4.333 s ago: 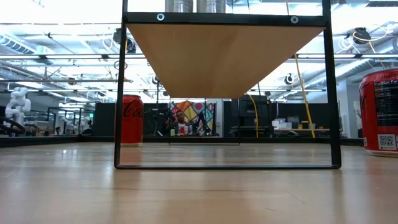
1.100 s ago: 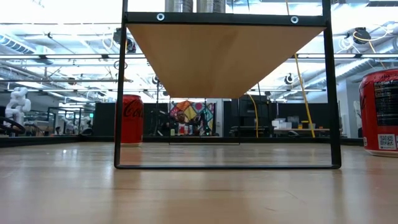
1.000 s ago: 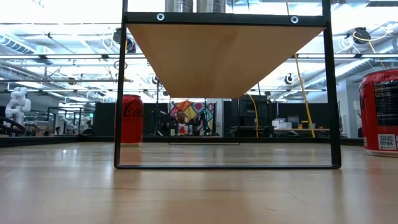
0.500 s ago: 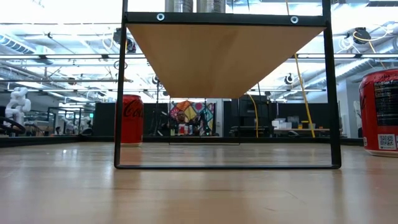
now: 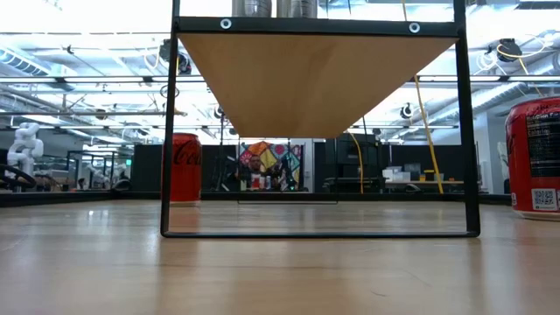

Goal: Place canned beverage on shelf
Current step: Put the white yellow soda can on the shelf aligned with the other white yellow soda can

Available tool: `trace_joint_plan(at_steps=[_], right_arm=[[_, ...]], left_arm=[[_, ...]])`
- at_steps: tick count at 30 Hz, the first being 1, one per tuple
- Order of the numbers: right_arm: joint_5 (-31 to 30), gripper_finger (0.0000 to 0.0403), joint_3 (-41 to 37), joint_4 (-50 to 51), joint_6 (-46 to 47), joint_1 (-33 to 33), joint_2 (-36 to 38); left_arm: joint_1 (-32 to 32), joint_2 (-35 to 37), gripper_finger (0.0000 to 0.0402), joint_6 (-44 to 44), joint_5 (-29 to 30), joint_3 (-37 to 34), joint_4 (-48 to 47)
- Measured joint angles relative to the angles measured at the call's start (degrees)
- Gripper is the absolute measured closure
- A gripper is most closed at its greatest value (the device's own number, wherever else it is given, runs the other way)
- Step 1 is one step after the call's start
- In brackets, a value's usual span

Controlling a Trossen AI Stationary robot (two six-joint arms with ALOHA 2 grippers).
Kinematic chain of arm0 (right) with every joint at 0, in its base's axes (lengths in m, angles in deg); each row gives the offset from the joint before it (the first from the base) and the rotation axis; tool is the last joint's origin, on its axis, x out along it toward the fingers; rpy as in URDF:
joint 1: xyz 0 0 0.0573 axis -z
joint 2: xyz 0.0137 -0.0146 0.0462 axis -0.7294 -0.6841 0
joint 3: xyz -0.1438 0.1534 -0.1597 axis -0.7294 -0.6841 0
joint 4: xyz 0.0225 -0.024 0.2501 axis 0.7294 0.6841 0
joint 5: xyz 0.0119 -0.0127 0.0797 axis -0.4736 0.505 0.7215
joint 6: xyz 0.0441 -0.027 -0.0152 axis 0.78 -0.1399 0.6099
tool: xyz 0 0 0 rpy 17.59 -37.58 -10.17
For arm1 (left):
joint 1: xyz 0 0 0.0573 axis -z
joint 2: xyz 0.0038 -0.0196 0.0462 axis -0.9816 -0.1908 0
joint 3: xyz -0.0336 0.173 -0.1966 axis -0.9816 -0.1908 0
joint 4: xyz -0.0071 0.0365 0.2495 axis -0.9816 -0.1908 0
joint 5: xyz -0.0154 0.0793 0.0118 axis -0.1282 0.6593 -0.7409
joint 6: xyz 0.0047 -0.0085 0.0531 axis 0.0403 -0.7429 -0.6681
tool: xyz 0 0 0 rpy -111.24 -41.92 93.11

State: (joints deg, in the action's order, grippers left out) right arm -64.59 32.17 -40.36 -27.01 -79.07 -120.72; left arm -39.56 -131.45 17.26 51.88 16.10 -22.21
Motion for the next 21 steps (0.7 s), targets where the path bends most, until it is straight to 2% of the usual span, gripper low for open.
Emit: trace_joint_plan(at_steps=[9,21], right_arm=[[-1.8,0.0077,-3.8,-19.4,-13.1,0.0,-0.4],[-2.6,0.0078,-3.9,-41.8,-26.1,1.9,-6.9]], left_arm=[[-0.1,0.0,0.0151,-10.0,0.4,0.0,9.1],[-2.3,-0.4,0.0151,-9.7,0.3,0.0,10.8]])
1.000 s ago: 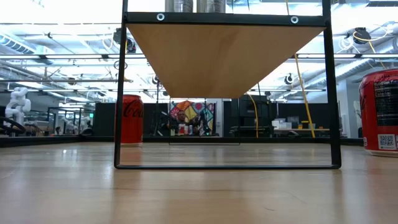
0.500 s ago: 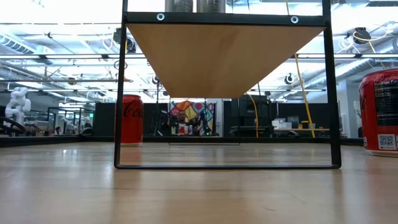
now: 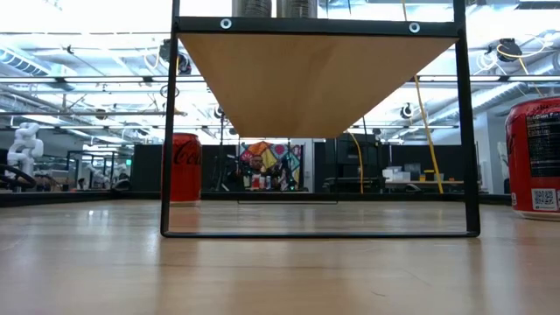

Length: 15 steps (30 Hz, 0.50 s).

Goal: Place canned beverage on shelf
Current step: Put the white yellow soda can on the shelf aligned with the other white yellow soda can

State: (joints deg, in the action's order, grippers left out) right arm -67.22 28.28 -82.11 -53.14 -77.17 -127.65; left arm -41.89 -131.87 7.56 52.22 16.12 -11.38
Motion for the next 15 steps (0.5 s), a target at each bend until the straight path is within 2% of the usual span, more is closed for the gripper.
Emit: trace_joint_plan(at_steps=[7,15], right_arm=[[0.3,0.0091,0.0,-6.9,-2.7,0.7,-1.4],[-0.1,0.0169,0.0,-7.1,-0.6,0.8,-1.3]], left_arm=[[-0.2,0.0,0.0151,-0.5,0.1,0.0,-0.2],[-0.3,0.0,0.0151,-0.5,0.7,0.0,-0.2]])
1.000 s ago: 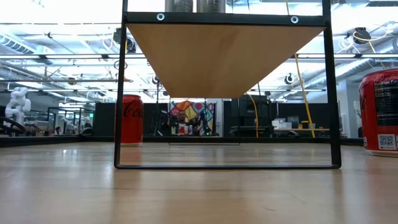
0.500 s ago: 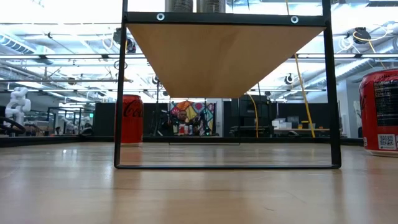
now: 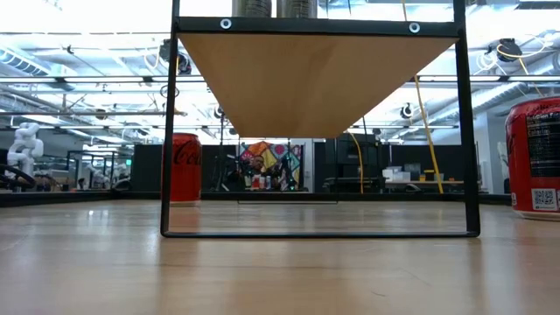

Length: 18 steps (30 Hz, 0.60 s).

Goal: Place canned beverage on shelf
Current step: Put the white yellow soda can on the shelf aligned with the other white yellow soda can

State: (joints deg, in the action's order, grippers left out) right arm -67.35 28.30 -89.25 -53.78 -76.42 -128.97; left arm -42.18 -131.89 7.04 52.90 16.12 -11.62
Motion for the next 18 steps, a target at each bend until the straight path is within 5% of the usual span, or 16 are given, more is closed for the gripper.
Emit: trace_joint_plan(at_steps=[9,18], right_arm=[[-0.3,0.016,0.0,0.1,0.5,0.0,0.0],[0.0,0.0175,0.1,-1.0,-2.3,0.0,0.0]], left_arm=[[0.0,0.0,0.0146,0.7,0.2,0.0,0.0],[-0.1,-0.1,0.009,6.8,1.2,0.0,0.4]])
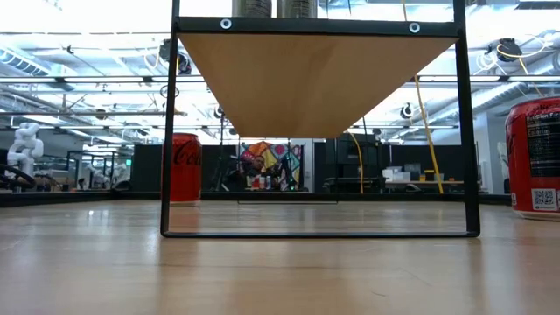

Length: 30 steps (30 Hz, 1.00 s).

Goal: Place canned beverage on shelf
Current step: Put the white yellow soda can on the shelf aligned with the other white yellow soda can

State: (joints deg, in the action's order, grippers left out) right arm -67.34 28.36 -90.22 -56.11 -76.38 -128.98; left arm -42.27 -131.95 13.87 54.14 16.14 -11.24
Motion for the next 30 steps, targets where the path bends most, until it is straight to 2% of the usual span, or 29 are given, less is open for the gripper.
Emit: trace_joint_plan(at_steps=[7,16,22,26,30], right_arm=[[0.0,0.0168,0.0,0.3,-1.9,0.0,0.0],[0.2,0.017,0.0,2.4,-11.9,-0.2,1.3],[0.2,0.0171,0.0,5.4,-11.0,-0.2,2.3],[0.8,0.0171,0.0,5.9,-11.0,-0.2,2.3],[4.7,0.0171,0.0,8.2,-11.0,-0.3,2.3]], left_arm=[[0.9,0.0,0.0059,4.4,0.1,0.0,-0.6],[4.4,0.1,0.0032,10.3,0.7,0.1,-0.2],[5.0,0.1,0.0024,12.4,6.0,0.1,-0.7],[5.4,0.1,0.0024,16.2,6.3,0.1,-2.9],[6.1,0.1,0.0024,20.2,6.2,0.1,-5.7]])
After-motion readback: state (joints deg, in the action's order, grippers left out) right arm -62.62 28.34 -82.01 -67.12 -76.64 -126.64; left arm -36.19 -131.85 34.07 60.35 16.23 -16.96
